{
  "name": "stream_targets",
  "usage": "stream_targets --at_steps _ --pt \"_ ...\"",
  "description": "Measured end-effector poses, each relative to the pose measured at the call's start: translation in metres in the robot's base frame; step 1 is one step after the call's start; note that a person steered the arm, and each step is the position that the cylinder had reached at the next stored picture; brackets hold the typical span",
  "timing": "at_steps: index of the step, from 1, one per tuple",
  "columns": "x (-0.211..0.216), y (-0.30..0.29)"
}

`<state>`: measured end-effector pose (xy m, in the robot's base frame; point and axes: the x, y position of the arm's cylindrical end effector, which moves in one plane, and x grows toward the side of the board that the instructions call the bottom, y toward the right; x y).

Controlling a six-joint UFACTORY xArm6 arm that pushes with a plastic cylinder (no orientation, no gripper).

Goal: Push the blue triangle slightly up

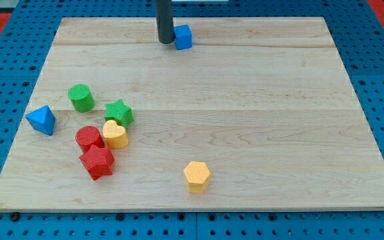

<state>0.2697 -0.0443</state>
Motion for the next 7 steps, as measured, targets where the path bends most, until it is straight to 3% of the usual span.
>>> stream_targets --at_steps 2,4,7 --pt "0.017 0.062" --pt "-0.016 0.067" --pt "0.121 0.033"
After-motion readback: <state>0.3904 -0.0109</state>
